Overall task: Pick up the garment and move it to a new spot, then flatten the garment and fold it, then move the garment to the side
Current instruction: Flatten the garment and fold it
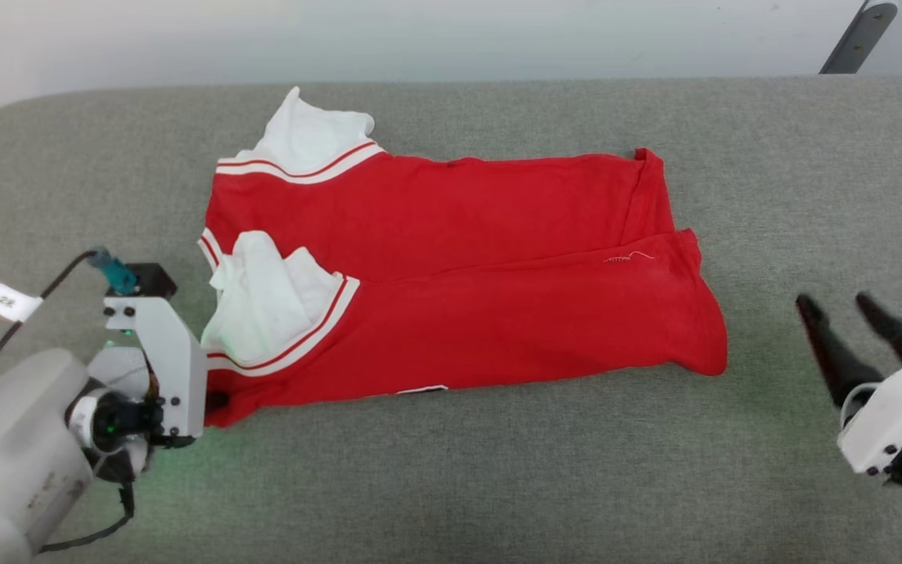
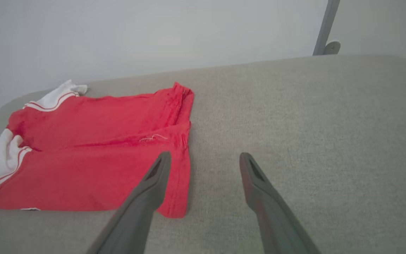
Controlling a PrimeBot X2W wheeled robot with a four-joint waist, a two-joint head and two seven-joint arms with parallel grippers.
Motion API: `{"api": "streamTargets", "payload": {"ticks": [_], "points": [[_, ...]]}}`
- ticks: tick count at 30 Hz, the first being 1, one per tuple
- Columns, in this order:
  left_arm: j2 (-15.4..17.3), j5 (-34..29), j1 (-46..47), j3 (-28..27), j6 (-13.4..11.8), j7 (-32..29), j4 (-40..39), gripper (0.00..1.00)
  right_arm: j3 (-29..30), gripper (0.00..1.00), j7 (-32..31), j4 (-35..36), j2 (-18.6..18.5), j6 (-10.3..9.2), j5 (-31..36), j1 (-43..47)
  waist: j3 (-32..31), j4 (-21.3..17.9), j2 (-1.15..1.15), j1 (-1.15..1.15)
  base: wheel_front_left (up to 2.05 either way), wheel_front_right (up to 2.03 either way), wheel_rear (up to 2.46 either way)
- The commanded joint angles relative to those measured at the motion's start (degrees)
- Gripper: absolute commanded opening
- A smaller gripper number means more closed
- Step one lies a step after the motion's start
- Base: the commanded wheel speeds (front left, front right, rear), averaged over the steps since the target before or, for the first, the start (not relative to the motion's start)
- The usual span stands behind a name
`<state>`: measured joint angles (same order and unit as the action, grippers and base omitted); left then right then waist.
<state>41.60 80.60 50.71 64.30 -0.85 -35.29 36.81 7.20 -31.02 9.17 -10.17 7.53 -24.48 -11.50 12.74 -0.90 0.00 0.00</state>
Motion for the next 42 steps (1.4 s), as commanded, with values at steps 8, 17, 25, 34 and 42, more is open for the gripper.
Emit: {"api": "streamTargets", "payload": {"ticks": [8, 17, 25, 34, 42], "points": [[-4.1, -0.8, 0.5, 0.9, 3.3, 0.5, 3.5, 0.00, -2.6, 1.00, -10.2, -3.4, -0.6, -0.08, -0.6, -1.8, 1.9, 1.8, 0.00, 0.00, 0.00, 0.00, 0.00], [-6.5, -1.5, 2.6, 0.8, 5.3, 1.6, 6.2, 0.00, -4.7, 1.00, -13.9, -16.2, -0.7, -0.09, 2.8, -10.4, 4.4, 3.8, 0.00, 0.00, 0.00, 0.00, 0.00], [-7.4, -1.5, 3.0, 0.7, 6.4, 2.3, 8.1, 0.00, -8.1, 0.00, -15.6, -26.9, -0.7, -0.08, 2.4, -14.0, 5.2, 4.7, 0.00, 0.00, 0.00, 0.00, 0.00], [-6.3, -1.6, 3.4, 0.4, 7.1, 2.7, 8.5, 0.00, -8.0, 0.00, -15.0, -28.4, -3.2, -0.12, 1.0, -16.0, 4.5, 4.7, 0.00, 0.00, 0.00, 0.00, 0.00], [-2.0, -1.6, 3.6, 0.3, 6.2, 0.5, 5.0, 0.00, -7.3, 0.00, -17.6, -23.5, -5.7, -0.12, -0.2, -14.4, 3.1, 4.5, 0.00, 0.00, 0.00, 0.00, 0.00]]}}
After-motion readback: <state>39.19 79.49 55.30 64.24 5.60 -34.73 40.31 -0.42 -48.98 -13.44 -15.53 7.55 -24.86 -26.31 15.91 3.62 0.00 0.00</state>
